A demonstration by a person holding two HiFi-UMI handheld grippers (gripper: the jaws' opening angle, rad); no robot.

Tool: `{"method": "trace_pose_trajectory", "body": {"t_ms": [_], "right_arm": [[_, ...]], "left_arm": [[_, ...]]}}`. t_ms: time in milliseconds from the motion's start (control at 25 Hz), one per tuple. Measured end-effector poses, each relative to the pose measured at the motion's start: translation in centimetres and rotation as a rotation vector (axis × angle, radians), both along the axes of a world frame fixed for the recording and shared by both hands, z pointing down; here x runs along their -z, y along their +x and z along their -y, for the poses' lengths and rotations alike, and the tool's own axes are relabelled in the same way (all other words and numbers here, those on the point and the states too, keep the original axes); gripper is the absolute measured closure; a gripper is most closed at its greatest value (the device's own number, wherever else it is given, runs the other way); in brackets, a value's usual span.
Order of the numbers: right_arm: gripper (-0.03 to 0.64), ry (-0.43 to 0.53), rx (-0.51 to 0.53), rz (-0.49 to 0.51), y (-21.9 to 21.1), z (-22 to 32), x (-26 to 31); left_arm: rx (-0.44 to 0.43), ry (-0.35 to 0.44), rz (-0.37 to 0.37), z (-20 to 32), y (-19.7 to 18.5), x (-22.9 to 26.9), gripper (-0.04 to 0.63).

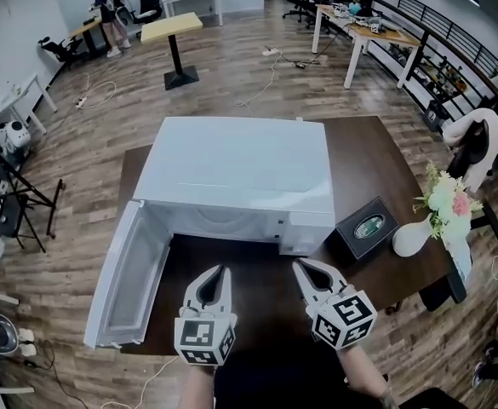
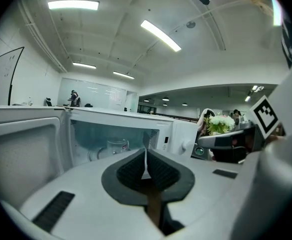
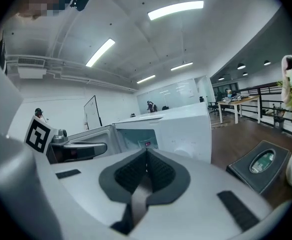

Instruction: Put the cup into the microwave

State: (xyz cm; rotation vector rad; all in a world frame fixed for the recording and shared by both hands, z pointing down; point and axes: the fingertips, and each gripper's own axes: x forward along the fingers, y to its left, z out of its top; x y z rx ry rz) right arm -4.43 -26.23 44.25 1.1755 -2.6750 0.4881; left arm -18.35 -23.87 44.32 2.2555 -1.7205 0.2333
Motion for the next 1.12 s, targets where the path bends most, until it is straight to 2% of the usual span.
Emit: {"method": "trace_pose_trajectory", "body": {"t_ms": [200, 520, 760, 1120], "right_arm": [[0.623, 0.027, -0.01, 0.038, 0.8, 0.2, 0.8], [0.623, 0.025, -0.03, 0.022, 2.5, 0.2, 0.4], [0.623, 0.016, -0.024, 0.001, 2.8, 0.1, -0.1], [0.623, -0.002, -0.022, 0.004, 2.9, 0.0, -0.5]], "left_arm": [[-0.055, 0.001, -0.023, -0.8, 1.2, 0.6, 0.583], [-0.052, 0.023, -0.039, -0.9, 2.1, 0.6, 0.584], [-0.066, 0.035, -0.023, -0.2, 2.7, 0.9, 0.584], [-0.074, 0.016, -0.009, 0.0, 3.2, 0.4, 0.584]]}}
